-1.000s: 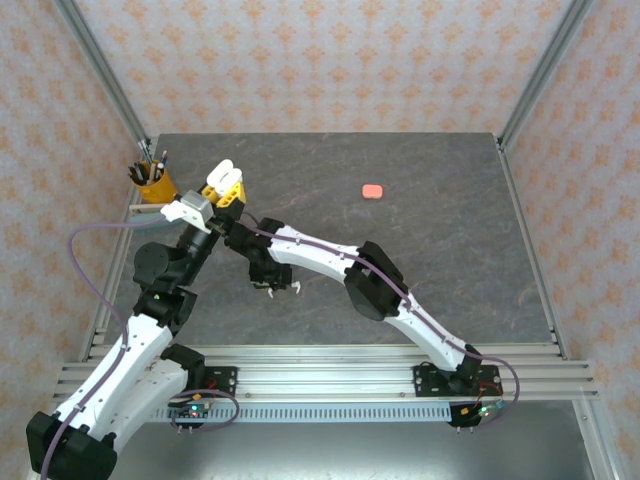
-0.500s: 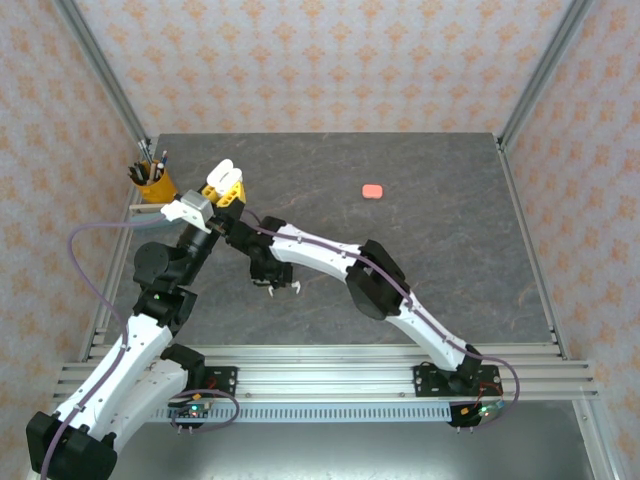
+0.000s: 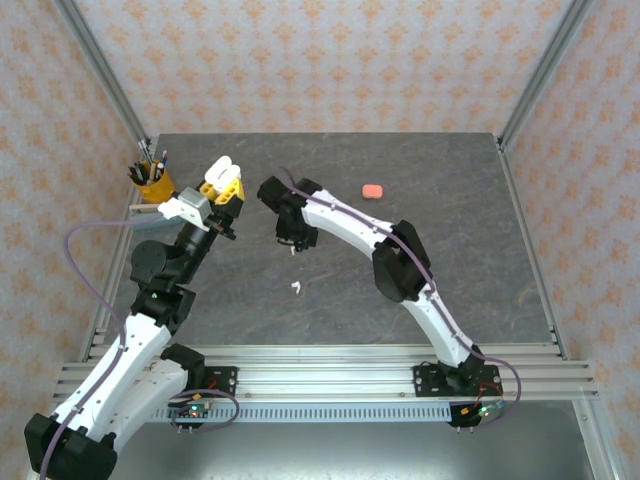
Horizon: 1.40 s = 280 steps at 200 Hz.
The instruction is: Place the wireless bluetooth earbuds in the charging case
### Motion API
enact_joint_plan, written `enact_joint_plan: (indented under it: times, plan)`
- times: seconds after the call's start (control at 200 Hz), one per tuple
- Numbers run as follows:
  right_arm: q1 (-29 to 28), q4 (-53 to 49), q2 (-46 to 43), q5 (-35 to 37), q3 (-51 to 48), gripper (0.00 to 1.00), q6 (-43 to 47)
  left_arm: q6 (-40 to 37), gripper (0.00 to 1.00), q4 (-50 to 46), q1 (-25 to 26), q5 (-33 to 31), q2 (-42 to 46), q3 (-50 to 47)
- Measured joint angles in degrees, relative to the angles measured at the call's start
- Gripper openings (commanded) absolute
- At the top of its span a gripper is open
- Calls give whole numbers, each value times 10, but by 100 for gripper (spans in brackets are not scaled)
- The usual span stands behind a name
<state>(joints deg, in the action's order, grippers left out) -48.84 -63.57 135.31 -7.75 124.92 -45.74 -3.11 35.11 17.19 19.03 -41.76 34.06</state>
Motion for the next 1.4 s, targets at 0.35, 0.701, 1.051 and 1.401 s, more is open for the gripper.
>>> enact_joint_plan:
  times: [0.35, 0.701, 1.051, 1.401]
  plan:
    - [39, 30, -76, 70, -154, 23, 72, 0, 0, -20, 0, 1, -8, 7]
    - [59, 66, -126, 84, -308, 23, 127, 0, 0, -22, 0, 12, -43, 16]
    - [69, 97, -144, 47, -345, 33, 128, 2, 0, -23, 0, 18, -59, 26]
    - [85, 116, -162, 17, -374, 40, 122, 2, 0, -23, 0, 22, -63, 27]
